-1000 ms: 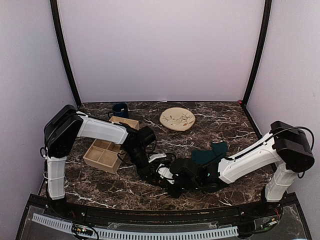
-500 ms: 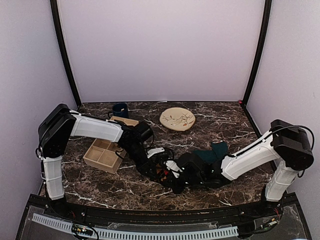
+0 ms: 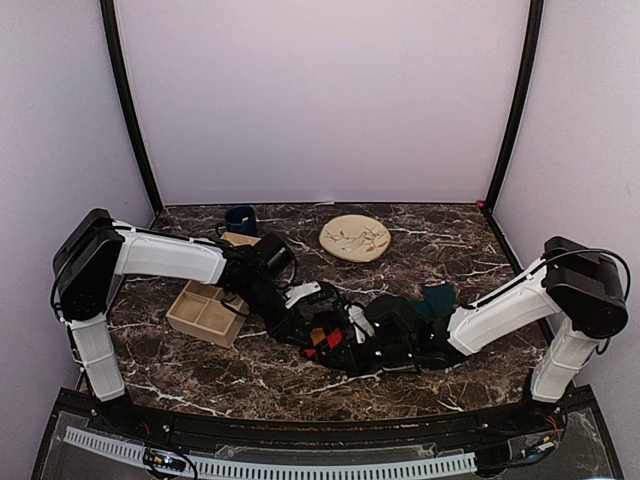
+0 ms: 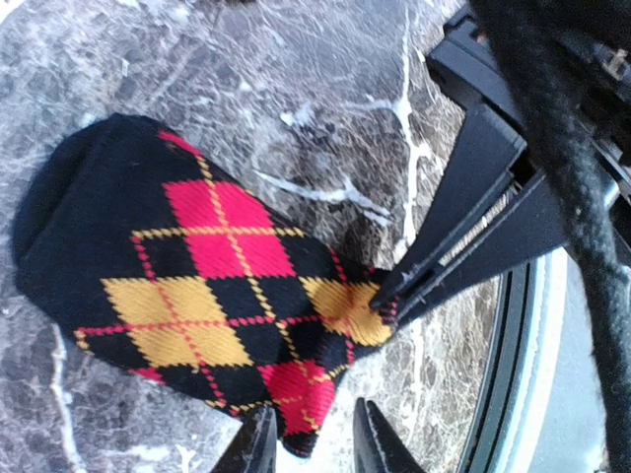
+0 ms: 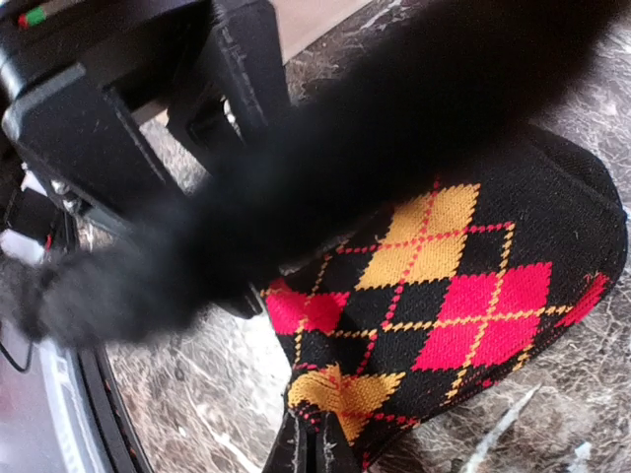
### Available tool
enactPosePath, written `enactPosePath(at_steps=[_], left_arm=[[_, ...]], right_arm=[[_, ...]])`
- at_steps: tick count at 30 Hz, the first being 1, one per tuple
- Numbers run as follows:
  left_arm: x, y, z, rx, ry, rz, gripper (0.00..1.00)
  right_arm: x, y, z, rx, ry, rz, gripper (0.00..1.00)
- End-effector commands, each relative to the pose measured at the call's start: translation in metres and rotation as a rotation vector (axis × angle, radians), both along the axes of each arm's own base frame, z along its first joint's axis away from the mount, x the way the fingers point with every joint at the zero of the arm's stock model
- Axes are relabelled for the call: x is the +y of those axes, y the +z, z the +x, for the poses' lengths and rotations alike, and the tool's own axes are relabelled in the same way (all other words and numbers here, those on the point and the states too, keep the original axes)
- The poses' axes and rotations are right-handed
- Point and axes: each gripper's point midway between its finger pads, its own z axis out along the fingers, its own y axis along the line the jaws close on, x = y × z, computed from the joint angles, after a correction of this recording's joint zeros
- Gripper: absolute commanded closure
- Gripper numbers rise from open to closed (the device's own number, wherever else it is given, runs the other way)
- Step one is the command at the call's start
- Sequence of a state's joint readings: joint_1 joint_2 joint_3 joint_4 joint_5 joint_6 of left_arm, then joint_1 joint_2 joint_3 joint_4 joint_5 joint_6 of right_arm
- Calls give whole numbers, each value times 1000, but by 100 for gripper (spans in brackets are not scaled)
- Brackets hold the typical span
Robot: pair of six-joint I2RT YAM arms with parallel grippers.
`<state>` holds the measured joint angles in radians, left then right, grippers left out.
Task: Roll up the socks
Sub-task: Roll the sock at the center of the board.
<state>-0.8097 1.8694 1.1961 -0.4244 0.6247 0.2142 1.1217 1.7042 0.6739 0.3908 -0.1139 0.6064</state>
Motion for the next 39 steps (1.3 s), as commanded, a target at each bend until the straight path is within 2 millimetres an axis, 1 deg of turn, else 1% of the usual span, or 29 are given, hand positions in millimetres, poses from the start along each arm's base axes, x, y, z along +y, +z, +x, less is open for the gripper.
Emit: enactPosePath(at_steps=[1, 6, 12, 16, 18, 23, 26, 28, 34, 36, 39], left_arm=[[-1, 19, 8, -77, 36, -53, 70], [2, 21, 18, -144, 92, -60, 69], [5, 27, 27, -211, 142, -81, 68], [8, 30, 27, -230, 153, -97, 68], [9, 31, 24, -235, 152, -109, 68], [9, 43, 17, -298, 140, -176, 68], [6, 49, 10, -352, 120, -196, 68], [4, 49, 5, -383, 105, -199, 68], [-6, 32, -15, -482, 15, -130, 68], [-9, 27, -18, -522, -9, -113, 68], [-7, 24, -17, -588, -19, -99, 68]], right_arm=[[1, 6, 2, 61, -29, 57, 100], [-1, 8, 4, 95, -53, 78, 100], [-6, 4, 7, 138, -83, 89, 100], [-7, 3, 9, 161, -96, 102, 100], [-7, 4, 10, 179, -100, 114, 100], [-5, 5, 13, 235, -114, 146, 100], [-4, 3, 13, 272, -121, 149, 100], [-4, 1, 12, 305, -125, 157, 100], [-1, -1, 9, 386, -133, 195, 100], [1, 0, 8, 404, -132, 209, 100], [2, 1, 8, 421, -133, 217, 100]])
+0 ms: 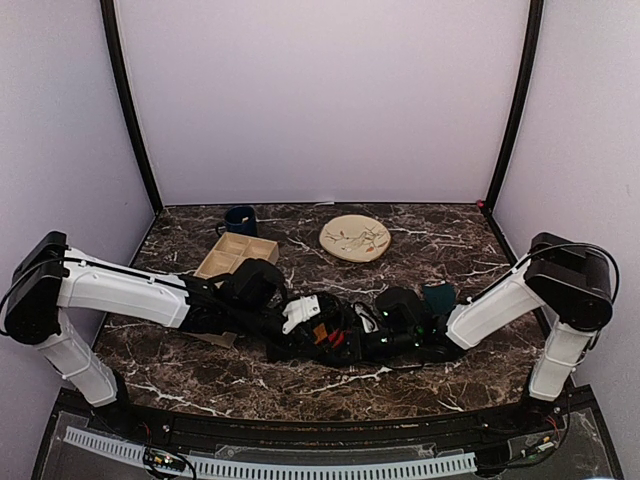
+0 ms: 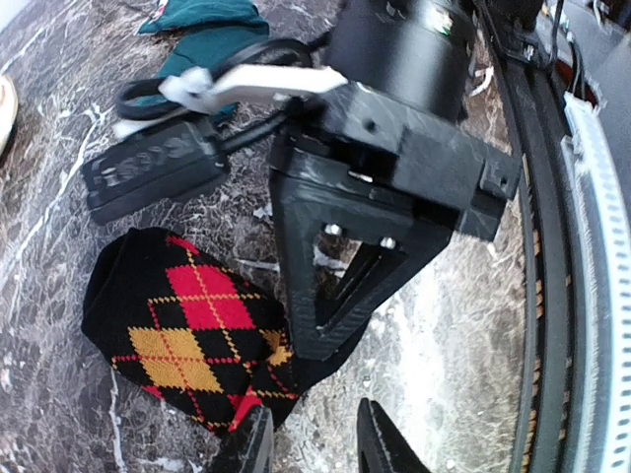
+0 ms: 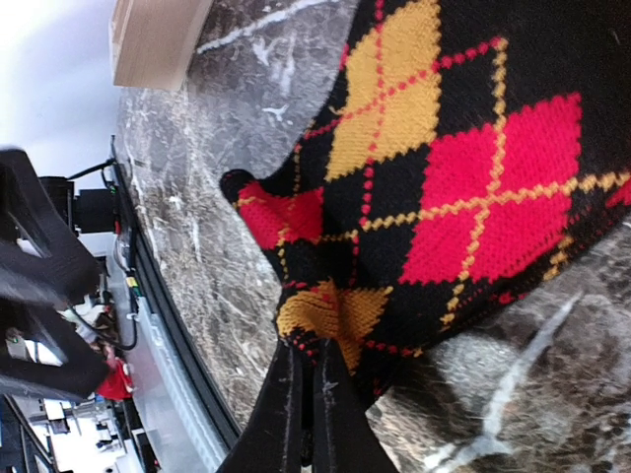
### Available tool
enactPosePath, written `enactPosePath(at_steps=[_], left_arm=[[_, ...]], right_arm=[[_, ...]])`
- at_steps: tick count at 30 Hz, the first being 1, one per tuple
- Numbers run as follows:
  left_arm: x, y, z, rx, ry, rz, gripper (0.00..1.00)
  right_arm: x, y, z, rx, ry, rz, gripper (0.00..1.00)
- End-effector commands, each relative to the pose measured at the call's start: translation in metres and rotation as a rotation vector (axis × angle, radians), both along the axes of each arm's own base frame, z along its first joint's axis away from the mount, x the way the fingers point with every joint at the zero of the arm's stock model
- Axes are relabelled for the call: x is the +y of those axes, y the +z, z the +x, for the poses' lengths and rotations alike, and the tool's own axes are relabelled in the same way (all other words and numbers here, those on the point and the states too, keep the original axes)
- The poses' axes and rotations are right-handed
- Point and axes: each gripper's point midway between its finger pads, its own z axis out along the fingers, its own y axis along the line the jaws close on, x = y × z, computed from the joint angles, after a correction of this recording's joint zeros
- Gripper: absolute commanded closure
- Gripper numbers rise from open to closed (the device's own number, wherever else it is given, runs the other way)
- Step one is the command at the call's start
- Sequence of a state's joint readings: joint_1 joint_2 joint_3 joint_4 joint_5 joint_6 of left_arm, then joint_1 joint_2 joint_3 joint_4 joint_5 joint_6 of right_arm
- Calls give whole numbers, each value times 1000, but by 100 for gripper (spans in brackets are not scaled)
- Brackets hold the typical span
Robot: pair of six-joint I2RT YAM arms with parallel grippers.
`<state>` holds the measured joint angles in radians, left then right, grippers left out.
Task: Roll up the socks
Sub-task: Roll the sock at the center of the board.
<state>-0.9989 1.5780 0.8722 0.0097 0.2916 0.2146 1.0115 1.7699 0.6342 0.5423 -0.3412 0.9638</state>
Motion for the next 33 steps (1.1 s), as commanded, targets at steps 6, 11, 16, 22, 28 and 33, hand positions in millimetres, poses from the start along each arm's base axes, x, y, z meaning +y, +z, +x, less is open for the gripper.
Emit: enactPosePath(at_steps=[6, 11, 16, 22, 28, 33], left_arm=[[10, -14, 10, -273, -15, 75, 70], [10, -25, 9, -360, -42, 121, 70], [6, -26, 7, -417, -77, 130, 70], [5, -36, 1, -431, -133, 162, 70], [5, -45, -3, -456, -167, 188, 70], [4, -49, -5, -473, -186, 204, 70]], right_arm=[[4, 8, 0, 73, -6, 79, 100], [4, 7, 0, 99, 2, 84, 100], [4, 4, -1, 130, 9, 86, 100], [4, 4, -1, 162, 7, 109, 100], [7, 5, -1, 182, 12, 121, 100], [7, 6, -2, 193, 13, 125, 100]])
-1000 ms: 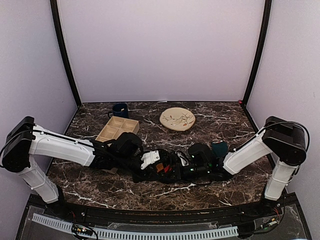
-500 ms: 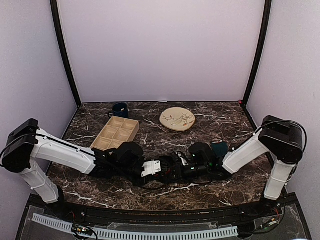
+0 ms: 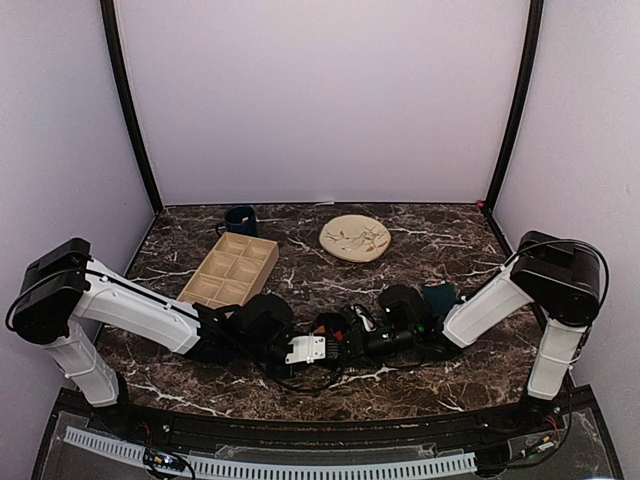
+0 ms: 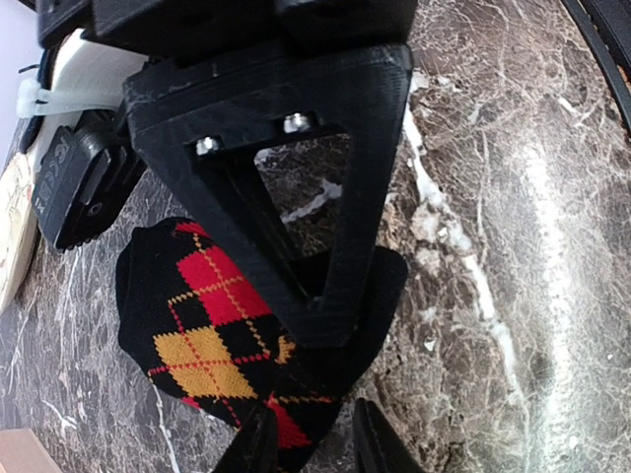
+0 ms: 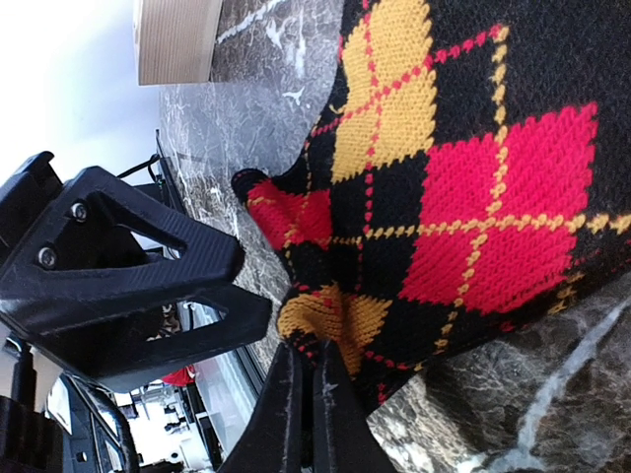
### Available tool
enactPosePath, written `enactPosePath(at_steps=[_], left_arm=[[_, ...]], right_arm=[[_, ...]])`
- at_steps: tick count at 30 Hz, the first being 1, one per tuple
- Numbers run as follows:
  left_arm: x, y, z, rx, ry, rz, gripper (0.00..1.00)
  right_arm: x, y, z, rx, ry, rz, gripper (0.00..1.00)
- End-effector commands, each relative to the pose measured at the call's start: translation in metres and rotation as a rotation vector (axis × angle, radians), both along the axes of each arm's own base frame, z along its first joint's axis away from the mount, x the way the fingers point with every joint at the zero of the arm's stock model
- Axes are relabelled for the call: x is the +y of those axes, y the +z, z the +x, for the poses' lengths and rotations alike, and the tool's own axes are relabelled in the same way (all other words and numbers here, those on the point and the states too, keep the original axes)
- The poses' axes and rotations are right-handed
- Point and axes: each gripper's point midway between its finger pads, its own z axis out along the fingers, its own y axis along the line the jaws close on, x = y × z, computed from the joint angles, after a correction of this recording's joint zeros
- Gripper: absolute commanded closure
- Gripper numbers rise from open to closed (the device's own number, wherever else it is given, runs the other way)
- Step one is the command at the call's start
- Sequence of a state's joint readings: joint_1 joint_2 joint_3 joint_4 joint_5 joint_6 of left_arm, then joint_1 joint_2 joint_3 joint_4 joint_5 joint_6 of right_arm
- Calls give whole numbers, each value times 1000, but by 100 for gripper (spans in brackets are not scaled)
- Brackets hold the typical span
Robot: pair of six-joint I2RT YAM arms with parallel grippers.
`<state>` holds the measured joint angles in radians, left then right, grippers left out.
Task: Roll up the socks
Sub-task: Roll the sock at the center of the board.
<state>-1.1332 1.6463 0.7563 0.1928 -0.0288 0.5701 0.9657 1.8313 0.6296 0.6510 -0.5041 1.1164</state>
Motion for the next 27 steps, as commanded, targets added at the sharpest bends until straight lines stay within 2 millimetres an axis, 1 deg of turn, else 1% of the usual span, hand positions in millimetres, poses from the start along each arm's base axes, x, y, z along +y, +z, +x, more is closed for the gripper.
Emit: enactPosePath(at_steps=[1, 8, 21, 27], left_arm=[[1, -6, -1, -36, -24, 22, 70], [2, -17, -1, -41, -25, 55, 70], [0, -25, 6, -71, -16, 83, 70], [0, -31, 9, -81, -14, 101, 72]], right_arm=[[2, 5, 3, 11, 1, 32, 100], [3, 5, 2, 19, 8, 35, 100], [5, 3, 0, 39, 18, 40, 100], [6, 3, -1, 50, 25, 44, 100]])
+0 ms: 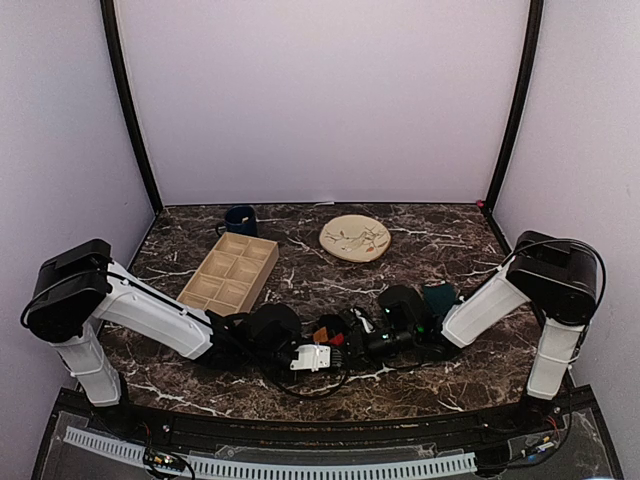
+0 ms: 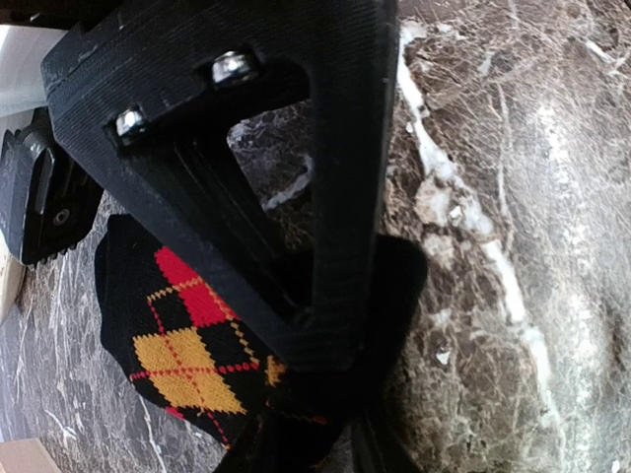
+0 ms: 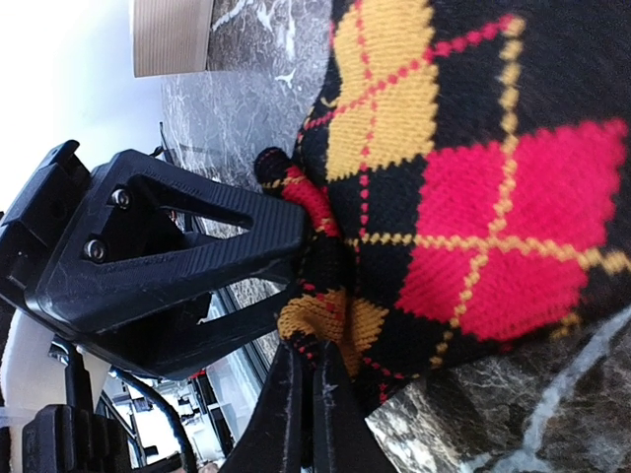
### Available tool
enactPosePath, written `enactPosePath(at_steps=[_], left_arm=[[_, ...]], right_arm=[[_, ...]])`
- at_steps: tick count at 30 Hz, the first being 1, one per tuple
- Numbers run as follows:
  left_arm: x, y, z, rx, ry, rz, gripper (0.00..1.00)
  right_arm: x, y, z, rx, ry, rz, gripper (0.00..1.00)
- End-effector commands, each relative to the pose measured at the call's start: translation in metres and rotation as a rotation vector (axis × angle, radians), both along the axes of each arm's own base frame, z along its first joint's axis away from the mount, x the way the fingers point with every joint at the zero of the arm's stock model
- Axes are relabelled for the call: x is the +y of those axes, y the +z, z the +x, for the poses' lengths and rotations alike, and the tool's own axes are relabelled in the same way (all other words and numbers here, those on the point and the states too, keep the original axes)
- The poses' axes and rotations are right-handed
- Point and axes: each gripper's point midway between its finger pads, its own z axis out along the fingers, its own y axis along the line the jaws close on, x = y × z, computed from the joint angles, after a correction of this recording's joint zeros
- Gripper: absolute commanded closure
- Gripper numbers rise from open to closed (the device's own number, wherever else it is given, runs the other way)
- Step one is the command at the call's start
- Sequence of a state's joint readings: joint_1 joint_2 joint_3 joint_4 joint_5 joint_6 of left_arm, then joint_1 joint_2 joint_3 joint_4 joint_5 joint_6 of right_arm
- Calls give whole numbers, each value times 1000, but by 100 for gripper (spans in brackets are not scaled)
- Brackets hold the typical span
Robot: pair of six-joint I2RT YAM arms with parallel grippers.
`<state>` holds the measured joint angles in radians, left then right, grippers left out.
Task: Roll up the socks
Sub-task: Roll the sock at the center of the board.
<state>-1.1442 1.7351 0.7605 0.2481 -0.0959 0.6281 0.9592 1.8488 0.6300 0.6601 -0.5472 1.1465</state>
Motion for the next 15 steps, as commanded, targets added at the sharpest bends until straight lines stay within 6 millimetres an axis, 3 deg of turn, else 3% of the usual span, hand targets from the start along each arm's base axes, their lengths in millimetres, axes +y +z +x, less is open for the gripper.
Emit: enactPosePath(at_steps=[1, 9, 15], left_arm=[[0, -9, 1, -14, -7, 40, 73], [3, -21, 0, 3, -8, 85, 96], [2, -24, -4, 32, -19, 99, 100]], right_arm=[[6, 6, 3, 1, 10, 39, 100], [4, 4, 5, 11, 3, 35, 100], [-1, 2, 6, 8, -9, 22, 100]])
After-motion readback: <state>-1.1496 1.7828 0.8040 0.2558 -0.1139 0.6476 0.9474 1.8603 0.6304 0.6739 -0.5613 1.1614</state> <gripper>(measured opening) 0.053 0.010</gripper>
